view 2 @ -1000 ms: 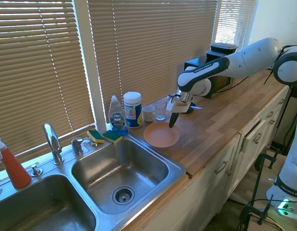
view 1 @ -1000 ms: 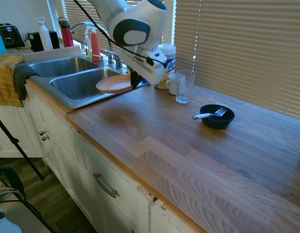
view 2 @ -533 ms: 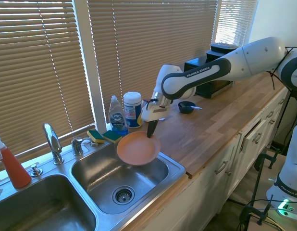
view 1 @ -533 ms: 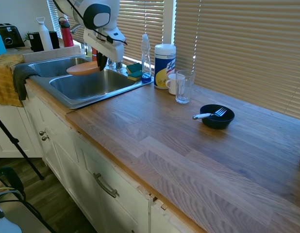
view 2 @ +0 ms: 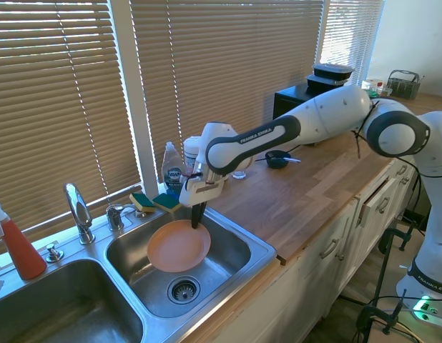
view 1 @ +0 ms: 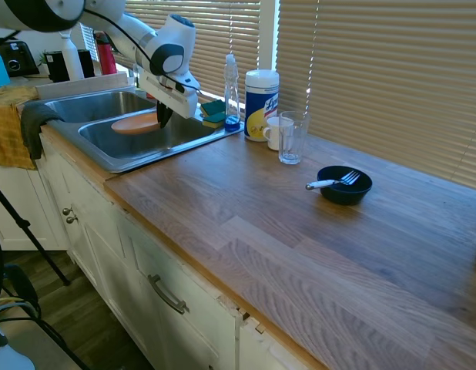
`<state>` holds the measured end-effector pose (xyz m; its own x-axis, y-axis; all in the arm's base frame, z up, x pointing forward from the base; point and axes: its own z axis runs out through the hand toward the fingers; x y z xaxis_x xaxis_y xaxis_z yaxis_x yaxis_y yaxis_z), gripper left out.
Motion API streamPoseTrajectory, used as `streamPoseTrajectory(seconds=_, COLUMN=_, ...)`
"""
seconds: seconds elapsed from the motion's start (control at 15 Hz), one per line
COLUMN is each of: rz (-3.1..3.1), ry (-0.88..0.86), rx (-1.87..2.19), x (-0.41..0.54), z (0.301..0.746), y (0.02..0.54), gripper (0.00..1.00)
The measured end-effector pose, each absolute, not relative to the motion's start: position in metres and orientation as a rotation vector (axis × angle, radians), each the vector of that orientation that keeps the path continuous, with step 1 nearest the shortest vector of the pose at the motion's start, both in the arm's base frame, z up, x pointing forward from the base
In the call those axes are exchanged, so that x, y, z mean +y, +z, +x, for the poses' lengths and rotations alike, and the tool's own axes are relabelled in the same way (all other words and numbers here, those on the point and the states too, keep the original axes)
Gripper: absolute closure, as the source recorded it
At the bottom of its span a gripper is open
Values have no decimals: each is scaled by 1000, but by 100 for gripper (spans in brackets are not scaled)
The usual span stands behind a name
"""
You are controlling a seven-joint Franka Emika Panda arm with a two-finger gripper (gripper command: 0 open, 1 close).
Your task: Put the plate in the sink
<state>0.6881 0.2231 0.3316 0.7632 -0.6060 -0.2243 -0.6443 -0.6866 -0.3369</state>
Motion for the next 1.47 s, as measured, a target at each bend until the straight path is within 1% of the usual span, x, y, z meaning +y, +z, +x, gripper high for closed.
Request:
streamPoseTrajectory(seconds=0.2, rz=-2565, ry=170, rx=930, x=239, z=701, y=294, gripper=100)
streamPoseTrajectory(seconds=0.4, rz=-2577, ry=211, rx=926, x=250, z=702, y=262, gripper=100)
streamPoseTrajectory(seconds=0.47, rz=-2579, ry=219, rx=928, x=252, z=702, y=254, gripper=0)
streamPoseTrajectory(seconds=0.67, rz=-2581, ry=228, rx=930, x=253, z=703, y=246, gripper=0)
streamPoseTrajectory(seconds=1.13, rz=-2590, ry=228, rx=924, x=254, z=705, y=244, gripper=0)
streamPoseTrajectory(seconds=1.27, rz=-2592, ry=210, rx=921, x=253, z=706, y=253, gripper=0)
streamPoseTrajectory(seconds=1.47, rz=-2591, ry=170, rx=914, x=253, z=704, y=286, gripper=0)
